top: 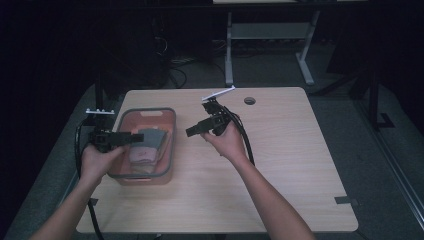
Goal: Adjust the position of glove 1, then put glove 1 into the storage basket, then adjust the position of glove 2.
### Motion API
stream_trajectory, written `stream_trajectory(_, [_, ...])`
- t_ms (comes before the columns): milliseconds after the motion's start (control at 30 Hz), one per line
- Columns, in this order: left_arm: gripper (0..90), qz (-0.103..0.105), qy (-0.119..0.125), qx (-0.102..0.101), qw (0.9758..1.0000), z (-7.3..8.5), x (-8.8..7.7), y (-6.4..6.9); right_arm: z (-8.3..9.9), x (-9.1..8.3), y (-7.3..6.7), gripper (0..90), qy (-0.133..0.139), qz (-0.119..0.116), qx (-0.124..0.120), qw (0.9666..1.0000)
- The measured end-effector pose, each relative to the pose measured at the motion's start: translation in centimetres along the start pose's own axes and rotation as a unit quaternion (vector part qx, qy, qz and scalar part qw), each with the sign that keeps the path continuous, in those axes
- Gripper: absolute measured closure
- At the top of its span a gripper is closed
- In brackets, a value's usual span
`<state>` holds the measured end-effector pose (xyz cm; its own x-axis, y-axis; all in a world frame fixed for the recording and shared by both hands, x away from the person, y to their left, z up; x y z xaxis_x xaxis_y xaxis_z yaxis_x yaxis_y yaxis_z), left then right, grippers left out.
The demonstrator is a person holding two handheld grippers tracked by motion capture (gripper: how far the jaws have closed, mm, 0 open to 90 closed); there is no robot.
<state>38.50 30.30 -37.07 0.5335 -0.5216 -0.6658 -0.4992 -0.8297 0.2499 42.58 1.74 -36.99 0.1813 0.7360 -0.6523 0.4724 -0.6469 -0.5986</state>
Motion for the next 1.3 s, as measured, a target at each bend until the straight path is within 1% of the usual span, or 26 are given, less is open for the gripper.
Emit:
stream_trajectory(67, [32.1, 0.002, 0.000, 0.000, 1.0000, -0.1, 0.1, 0.2, 0.1, -0.3, 0.3, 49.7, -0.001, 0.005, 0.003, 1.0000])
stream_trajectory(100, [31.6, 0.003, -0.002, 0.005, 1.0000, -0.1, 0.1, 0.2, 0.1, -0.3, 0.4, 49.5, 0.001, 0.004, 0.004, 1.0000])
stream_trajectory(133, [31.2, 0.004, 0.000, 0.002, 1.0000, -0.1, 0.2, 0.4, 0.1, -0.5, 0.5, 49.4, 0.002, 0.004, 0.006, 1.0000])
stream_trajectory(233, [30.2, 0.005, 0.004, 0.002, 1.0000, -0.3, 0.3, 0.6, 0.2, -0.7, 0.7, 49.0, 0.005, 0.005, 0.006, 1.0000])
stream_trajectory(333, [28.6, 0.006, 0.001, 0.005, 1.0000, -0.4, 0.4, 0.8, 0.3, -1.0, 0.9, 48.5, 0.002, 0.007, 0.009, 0.9999])
stream_trajectory(433, [27.5, 0.009, 0.003, 0.004, 0.9999, -0.5, 0.5, 1.1, 0.5, -1.1, 1.2, 48.1, 0.006, 0.009, 0.009, 0.9999])
stream_trajectory(533, [26.7, 0.011, 0.003, 0.012, 0.9999, -0.7, 0.6, 1.5, 0.6, -1.5, 1.6, 47.7, 0.009, 0.011, 0.012, 0.9998])
stream_trajectory(833, [25.4, 0.026, 0.002, 0.028, 0.9993, -1.3, 1.3, 3.6, 1.6, -2.7, 2.9, 46.9, 0.011, 0.025, 0.020, 0.9994])
stream_trajectory(867, [25.3, 0.027, 0.002, 0.029, 0.9992, -1.4, 1.4, 3.7, 1.7, -2.9, 3.1, 46.9, 0.013, 0.027, 0.023, 0.9993])
stream_trajectory(1067, [24.1, 0.035, -0.005, 0.046, 0.9983, -1.6, 2.0, 5.0, 2.5, -4.0, 4.6, 46.6, 0.016, 0.035, 0.036, 0.9986])
stream_trajectory(1300, [23.6, 0.048, -0.008, 0.058, 0.9971, -1.9, 2.8, 6.5, 3.6, -4.9, 6.2, 46.2, 0.018, 0.042, 0.050, 0.9977])
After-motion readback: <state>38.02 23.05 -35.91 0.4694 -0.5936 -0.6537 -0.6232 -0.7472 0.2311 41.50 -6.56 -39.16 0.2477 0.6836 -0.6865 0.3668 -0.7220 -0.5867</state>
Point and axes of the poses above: each handheld gripper's, and its own axes: x roughly forward along the jaws, z roughly out of its underside, y roughly to its right, the point moved 4 cm from there along x, roughly forward along the jaws, and after that the axes turned 8 degrees about x, right-handed, at the moved point
